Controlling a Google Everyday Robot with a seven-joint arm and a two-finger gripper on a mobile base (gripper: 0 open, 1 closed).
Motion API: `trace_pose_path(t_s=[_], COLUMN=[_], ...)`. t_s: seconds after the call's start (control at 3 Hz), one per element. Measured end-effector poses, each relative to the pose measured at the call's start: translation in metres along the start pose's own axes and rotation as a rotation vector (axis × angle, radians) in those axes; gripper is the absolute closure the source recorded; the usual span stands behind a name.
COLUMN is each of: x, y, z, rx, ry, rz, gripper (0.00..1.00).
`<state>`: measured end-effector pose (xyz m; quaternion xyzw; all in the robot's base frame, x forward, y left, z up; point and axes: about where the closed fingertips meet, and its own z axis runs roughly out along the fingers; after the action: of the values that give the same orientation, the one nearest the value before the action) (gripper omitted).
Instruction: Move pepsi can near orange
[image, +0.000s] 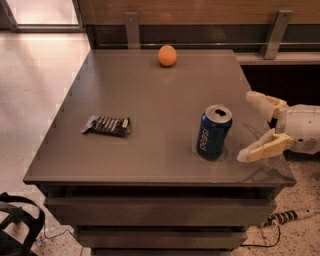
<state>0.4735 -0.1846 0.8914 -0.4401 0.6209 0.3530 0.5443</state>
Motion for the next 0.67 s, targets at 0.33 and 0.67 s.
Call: trace_pose_path(t_s=[0.33, 0.67], x=[0.003, 0.001], y=[0.004, 0.008], z=[0.016, 0.03], rx=[-0.027, -0.051], ry=[-0.024, -0.05], rz=[0.003, -0.004], gripper=[0.0, 0.0])
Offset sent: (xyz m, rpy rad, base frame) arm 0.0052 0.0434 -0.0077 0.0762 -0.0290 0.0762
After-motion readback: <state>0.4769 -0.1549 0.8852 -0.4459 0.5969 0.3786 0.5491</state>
